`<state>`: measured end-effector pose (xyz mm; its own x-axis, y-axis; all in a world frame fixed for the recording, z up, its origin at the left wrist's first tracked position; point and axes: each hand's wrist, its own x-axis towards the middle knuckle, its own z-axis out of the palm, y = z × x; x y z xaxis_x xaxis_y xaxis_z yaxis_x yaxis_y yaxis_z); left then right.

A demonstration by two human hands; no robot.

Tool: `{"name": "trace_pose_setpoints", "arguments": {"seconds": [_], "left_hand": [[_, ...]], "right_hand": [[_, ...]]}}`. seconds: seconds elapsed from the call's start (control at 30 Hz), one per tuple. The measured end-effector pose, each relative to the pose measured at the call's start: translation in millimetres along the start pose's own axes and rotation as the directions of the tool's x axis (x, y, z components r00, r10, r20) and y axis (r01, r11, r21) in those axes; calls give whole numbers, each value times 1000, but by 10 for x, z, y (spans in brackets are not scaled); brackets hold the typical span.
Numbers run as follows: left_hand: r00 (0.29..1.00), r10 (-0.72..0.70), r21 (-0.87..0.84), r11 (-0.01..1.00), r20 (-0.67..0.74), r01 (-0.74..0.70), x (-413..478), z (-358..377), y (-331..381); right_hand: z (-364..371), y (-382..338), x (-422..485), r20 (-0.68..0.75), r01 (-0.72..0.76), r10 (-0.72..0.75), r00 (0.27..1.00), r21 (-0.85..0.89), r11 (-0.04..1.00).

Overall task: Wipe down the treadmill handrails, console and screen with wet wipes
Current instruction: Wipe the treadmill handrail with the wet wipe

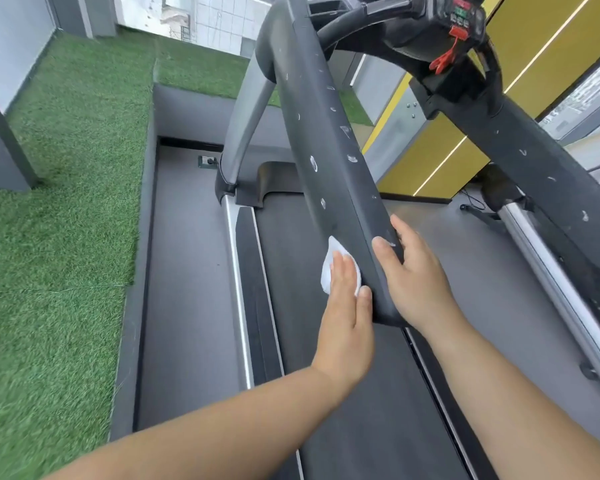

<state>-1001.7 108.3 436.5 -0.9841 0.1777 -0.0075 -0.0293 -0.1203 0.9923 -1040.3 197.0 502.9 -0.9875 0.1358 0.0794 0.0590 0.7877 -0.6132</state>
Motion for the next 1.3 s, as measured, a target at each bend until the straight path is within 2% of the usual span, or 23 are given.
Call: {"name": "trace_pose_setpoints", "arguments": {"seconds": [0.13,0.27,0.43,0.63,0.77,0.9,0.97,1.07,1.23,1.3], "left_hand": [[996,-74,-96,993,-41,70,145,1,48],[995,-97,-117,989,-32,92,-113,154,26],[989,-128,-128,985,-79,118,213,58,59],[1000,8,-31,1000,12,-7,-21,126,-4],[999,0,-16,1000,-34,-1,253,28,37],[989,148,134,979,32,-151,-74,165,-65],[981,192,182,964,34,-195,78,94,-112],[983,184,189,966,-20,-177,333,-10,-47],[957,276,250,924,88,-289,-53,112,-202],[971,234,219,946,51,-240,155,62,-191]], "right_hand": [[13,49,33,-22,15,-15,1000,30,999],[16,80,42,-15,26,-25,1000,51,998],[21,85,45,0,25,-26,1000,66,997],[4,59,26,6,28,-28,1000,56,998],[9,69,26,1,23,-23,1000,62,998],[8,81,15,10,10,-10,1000,54,998],[16,83,16,12,13,-14,1000,60,998],[24,90,31,9,-6,5,1000,76,997],[18,80,5,9,-7,6,1000,74,997],[17,81,12,6,-2,1,1000,83,997]]}}
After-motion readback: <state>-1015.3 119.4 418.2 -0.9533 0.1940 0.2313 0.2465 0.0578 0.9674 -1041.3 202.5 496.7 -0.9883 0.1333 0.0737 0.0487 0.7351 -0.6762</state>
